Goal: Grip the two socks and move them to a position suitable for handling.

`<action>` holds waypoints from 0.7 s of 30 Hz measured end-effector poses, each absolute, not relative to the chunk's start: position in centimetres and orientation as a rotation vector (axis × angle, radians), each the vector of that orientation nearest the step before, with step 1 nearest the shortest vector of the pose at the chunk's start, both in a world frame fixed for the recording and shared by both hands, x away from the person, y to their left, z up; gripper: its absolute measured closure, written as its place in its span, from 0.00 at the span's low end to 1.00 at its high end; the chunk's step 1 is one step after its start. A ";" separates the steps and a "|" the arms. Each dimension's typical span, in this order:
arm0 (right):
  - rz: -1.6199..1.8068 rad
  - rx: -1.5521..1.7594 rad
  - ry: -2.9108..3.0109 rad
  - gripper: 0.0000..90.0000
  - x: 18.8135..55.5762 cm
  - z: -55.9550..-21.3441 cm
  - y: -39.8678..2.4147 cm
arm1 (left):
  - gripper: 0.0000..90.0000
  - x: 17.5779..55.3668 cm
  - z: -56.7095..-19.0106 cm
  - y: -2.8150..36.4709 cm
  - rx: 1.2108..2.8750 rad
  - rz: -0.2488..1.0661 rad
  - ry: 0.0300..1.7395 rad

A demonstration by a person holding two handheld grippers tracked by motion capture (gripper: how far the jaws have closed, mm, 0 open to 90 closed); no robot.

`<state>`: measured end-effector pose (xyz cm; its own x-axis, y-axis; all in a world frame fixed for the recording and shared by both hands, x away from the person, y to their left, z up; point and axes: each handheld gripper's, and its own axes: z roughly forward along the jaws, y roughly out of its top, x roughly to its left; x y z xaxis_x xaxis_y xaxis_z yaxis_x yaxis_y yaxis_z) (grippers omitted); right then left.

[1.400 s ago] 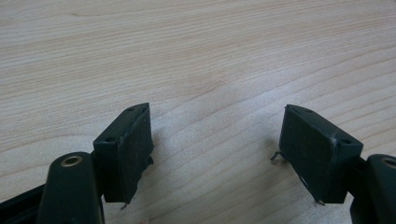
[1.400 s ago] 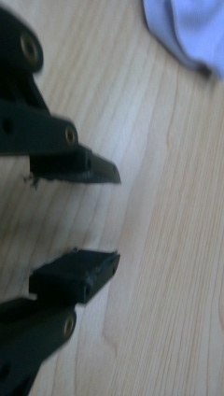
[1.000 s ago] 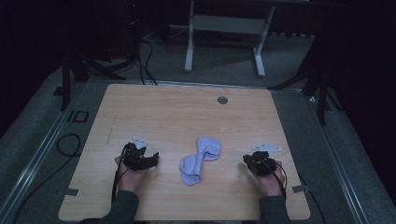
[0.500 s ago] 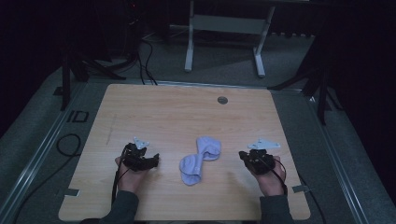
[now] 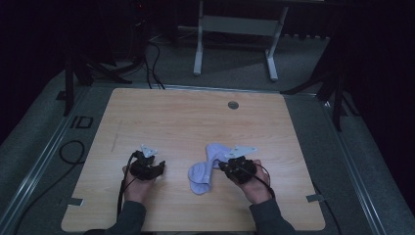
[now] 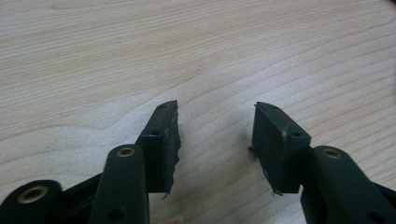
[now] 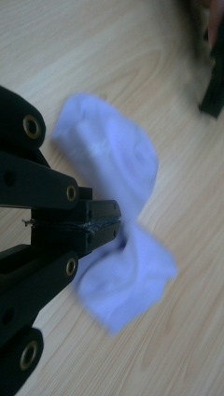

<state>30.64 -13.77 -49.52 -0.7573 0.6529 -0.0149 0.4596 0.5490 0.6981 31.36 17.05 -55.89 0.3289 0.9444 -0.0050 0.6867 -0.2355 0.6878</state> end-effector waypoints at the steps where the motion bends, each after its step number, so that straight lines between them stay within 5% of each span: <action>1: 1.012 0.912 2.527 0.99 30.6 -49.6 -13.2 | 0.63 31.3 -55.9 17.0 2.009 0.560 1.421; 12: 0.991 0.872 2.596 0.99 31.0 -51.2 -9.8 | 0.93 30.6 -55.6 16.2 2.028 0.465 1.349; 21: 0.977 0.875 2.615 0.99 31.1 -52.0 -9.3 | 1.00 28.0 -54.8 13.3 2.067 0.367 1.150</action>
